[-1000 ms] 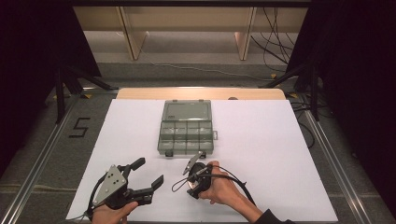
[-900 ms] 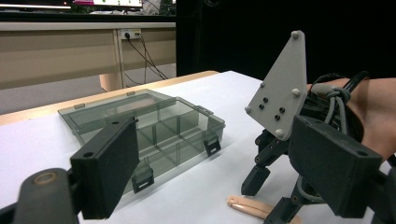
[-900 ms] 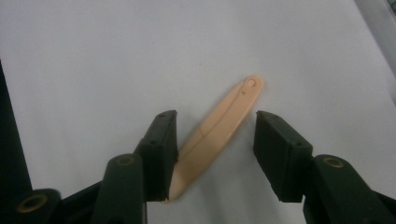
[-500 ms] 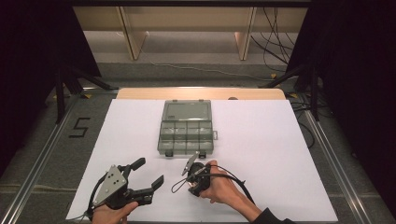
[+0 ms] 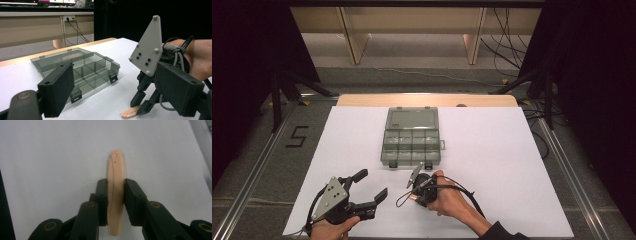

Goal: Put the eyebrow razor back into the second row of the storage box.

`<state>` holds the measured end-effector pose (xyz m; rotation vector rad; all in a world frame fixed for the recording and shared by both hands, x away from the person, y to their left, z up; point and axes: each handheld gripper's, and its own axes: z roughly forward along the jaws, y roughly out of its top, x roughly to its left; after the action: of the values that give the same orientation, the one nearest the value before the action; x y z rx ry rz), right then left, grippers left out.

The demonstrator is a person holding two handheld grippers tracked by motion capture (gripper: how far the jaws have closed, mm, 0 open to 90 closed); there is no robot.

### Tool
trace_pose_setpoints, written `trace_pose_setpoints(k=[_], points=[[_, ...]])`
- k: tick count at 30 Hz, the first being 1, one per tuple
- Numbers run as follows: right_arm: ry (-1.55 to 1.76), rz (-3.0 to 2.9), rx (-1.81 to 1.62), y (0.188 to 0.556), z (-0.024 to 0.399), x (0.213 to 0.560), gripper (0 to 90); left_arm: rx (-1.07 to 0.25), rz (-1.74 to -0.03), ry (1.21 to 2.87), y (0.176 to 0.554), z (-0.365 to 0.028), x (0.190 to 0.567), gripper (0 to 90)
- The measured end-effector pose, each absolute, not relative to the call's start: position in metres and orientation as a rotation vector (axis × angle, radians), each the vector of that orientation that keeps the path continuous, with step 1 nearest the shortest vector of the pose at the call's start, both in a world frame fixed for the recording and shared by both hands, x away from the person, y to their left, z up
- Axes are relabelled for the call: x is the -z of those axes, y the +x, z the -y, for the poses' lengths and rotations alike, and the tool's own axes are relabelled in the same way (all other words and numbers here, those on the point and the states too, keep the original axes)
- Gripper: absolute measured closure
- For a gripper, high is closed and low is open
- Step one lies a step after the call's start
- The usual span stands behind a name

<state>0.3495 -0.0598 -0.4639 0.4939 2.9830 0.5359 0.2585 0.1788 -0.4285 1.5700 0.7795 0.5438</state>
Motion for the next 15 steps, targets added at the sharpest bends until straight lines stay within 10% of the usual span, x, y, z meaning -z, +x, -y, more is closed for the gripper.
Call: trace_pose_setpoints(k=[15], points=[[0.508, -2.938, -0.643, 0.355, 0.068, 0.447, 74.3, -0.545, -0.78, 1.568, 0.259, -0.179, 0.428, 16.0]])
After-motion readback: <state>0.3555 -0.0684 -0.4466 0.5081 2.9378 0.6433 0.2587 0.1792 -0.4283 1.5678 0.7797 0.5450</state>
